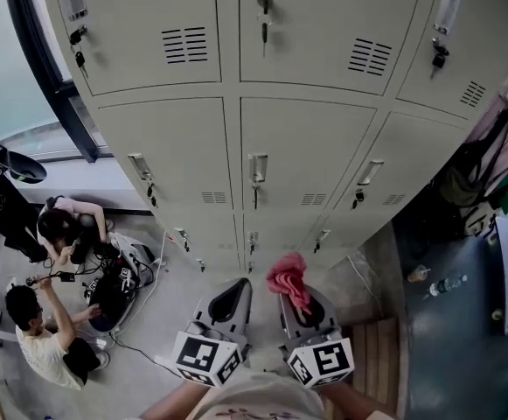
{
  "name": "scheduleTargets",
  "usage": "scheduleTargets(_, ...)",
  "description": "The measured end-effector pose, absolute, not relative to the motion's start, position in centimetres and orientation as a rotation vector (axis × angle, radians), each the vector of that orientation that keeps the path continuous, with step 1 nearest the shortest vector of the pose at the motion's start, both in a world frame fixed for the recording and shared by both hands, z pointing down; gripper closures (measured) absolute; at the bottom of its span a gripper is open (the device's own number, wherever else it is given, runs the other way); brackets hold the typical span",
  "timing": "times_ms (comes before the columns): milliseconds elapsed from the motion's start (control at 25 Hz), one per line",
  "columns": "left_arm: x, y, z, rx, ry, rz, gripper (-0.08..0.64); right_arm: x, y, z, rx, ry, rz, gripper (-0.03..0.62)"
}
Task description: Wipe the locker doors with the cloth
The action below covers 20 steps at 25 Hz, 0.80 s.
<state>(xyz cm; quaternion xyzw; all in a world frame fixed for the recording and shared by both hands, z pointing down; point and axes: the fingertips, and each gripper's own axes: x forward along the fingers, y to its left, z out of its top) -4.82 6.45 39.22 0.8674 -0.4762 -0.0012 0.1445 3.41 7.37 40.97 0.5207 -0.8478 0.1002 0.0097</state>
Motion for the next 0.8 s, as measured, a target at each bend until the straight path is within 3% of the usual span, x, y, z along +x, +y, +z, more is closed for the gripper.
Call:
scheduleTargets(400,-8.2,-3.3,38.3,2.546,-1.320,-0.040,0.555,1.0,-2.2,40.0,1.706,-2.577,0.198,0.492)
scheduleTargets(800,-6.9,-8.1,36.8,2.591,-1.253,-0.077,0.555,3.6,-7.5,37.0,1.807,-2.523,0.088,0.494)
